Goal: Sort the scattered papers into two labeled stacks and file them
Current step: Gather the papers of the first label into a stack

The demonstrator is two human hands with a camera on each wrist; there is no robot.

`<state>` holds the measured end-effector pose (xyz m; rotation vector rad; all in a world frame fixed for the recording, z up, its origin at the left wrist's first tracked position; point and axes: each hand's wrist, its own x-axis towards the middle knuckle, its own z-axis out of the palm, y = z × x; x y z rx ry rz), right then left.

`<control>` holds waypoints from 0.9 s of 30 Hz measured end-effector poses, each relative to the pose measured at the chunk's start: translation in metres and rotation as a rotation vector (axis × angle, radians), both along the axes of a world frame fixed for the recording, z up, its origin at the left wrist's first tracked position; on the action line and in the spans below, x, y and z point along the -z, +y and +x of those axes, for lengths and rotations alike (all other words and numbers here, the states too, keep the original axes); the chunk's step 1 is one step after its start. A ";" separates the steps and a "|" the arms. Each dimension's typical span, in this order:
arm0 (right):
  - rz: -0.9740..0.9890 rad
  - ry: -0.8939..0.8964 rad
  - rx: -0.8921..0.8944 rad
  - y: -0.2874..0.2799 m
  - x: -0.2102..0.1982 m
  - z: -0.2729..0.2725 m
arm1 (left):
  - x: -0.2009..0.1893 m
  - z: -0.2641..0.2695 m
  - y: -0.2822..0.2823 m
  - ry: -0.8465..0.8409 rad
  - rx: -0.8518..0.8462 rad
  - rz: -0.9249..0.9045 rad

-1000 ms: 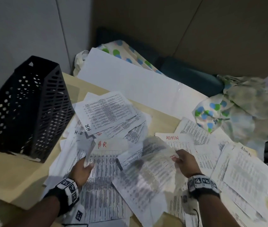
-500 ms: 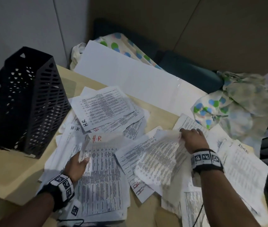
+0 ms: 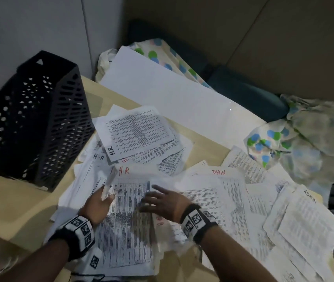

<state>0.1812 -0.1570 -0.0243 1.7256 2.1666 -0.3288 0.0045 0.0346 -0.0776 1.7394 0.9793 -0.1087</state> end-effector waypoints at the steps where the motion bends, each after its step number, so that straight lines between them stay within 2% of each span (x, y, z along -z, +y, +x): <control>1: 0.040 0.048 0.142 0.000 0.003 0.003 | -0.001 -0.002 0.000 0.000 -0.002 0.008; 3: 0.160 0.160 0.560 -0.007 0.006 0.017 | -0.004 -0.007 0.000 0.020 -0.004 0.015; 4: 0.126 0.165 0.730 -0.012 0.007 0.026 | -0.004 -0.009 0.000 0.036 0.002 0.018; 5: 0.034 0.141 0.804 -0.018 0.011 0.035 | -0.004 -0.010 0.000 0.048 0.014 0.024; 7: -0.169 0.083 0.778 -0.024 0.017 0.045 | -0.005 -0.012 -0.003 0.071 0.043 0.032; 8: -0.199 0.069 0.757 -0.022 0.019 0.046 | -0.008 -0.011 -0.005 0.069 0.056 0.035; 13: -0.116 0.013 0.689 -0.008 0.027 0.054 | -0.014 -0.008 -0.011 0.064 0.087 0.069; 15: -0.089 0.044 0.709 -0.005 0.019 0.054 | -0.011 -0.010 -0.009 0.067 0.084 0.064; 17: 0.021 0.096 0.754 -0.008 0.008 0.058 | -0.008 -0.013 -0.008 0.087 0.071 0.062; 21: 0.163 0.178 0.715 -0.015 -0.018 0.068 | -0.010 -0.014 -0.009 0.083 0.038 0.085; 23: 0.215 0.334 0.818 -0.019 -0.039 0.074 | -0.012 -0.012 -0.008 0.078 0.027 0.063; 27: 0.376 0.533 1.198 -0.024 -0.092 0.088 | -0.023 -0.002 -0.008 0.006 -0.028 -0.015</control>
